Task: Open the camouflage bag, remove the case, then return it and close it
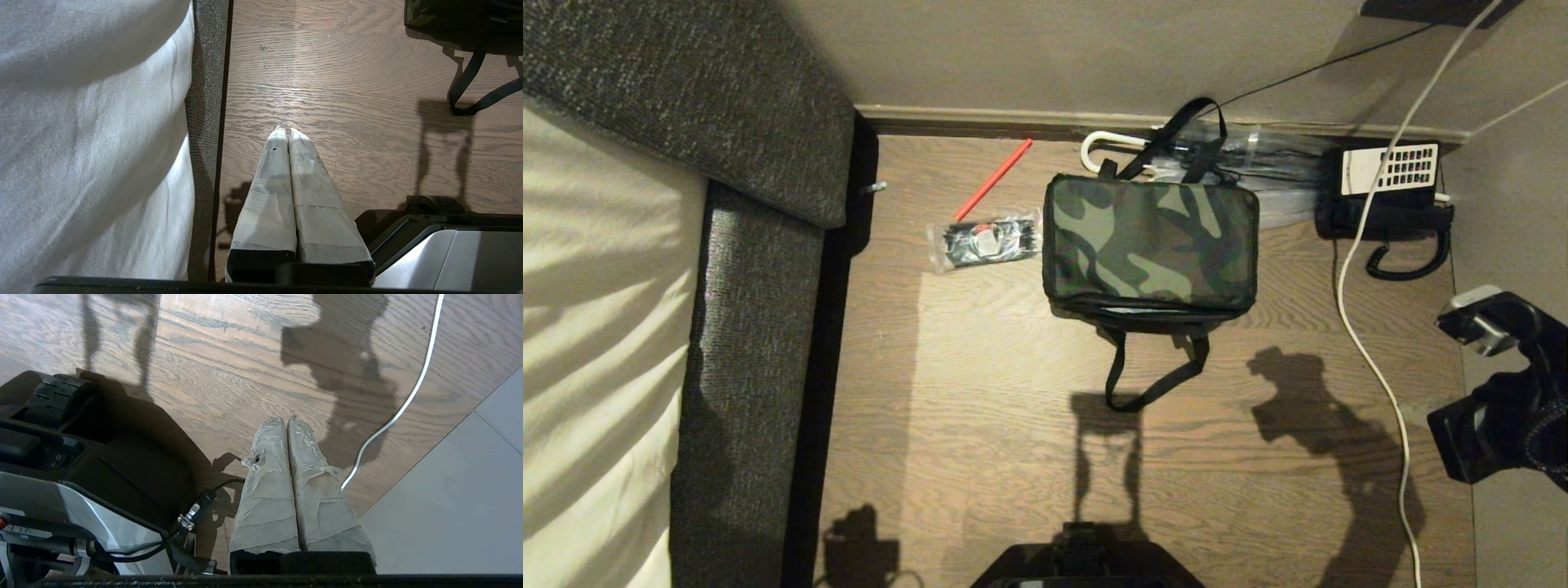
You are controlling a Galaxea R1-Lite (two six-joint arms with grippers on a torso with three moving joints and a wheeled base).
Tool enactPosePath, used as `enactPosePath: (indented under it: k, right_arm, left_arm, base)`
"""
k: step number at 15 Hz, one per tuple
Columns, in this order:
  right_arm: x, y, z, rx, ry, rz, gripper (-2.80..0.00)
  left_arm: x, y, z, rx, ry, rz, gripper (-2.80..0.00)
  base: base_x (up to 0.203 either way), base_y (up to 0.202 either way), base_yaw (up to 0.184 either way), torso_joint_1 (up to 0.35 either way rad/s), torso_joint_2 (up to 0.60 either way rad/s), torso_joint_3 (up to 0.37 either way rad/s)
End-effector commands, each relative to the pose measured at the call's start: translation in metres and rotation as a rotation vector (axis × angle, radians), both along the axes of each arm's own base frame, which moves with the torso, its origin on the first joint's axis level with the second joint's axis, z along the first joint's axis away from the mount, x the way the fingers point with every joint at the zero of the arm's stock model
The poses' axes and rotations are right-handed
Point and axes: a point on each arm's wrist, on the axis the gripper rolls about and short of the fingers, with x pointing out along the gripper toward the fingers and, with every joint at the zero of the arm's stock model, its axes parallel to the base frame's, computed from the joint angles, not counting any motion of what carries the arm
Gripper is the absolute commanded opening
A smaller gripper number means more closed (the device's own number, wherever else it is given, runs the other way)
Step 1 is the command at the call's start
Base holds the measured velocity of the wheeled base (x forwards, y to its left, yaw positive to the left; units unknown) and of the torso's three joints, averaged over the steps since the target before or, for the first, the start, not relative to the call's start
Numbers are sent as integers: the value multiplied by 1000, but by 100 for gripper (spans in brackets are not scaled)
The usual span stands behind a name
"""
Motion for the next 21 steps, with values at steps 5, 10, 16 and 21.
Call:
enactPosePath:
  k: [5,10,16,21]
  right_arm:
    - [0,0,-2,-12,12,1,-280]
    - [3,1,5,1,-1,3,-280]
    - [11,2,13,70,59,-33,-280]
    - [8,2,21,110,123,-33,-280]
  left_arm:
    - [0,0,0,0,3,0,-280]
    - [0,0,0,0,2,0,-280]
    - [0,0,-1,0,4,0,-280]
    - [0,0,0,0,2,0,-280]
  base:
    - [0,0,0,0,0,0]
    - [0,0,0,0,0,0]
    - [0,0,0,0,0,0]
    - [0,0,0,0,0,0]
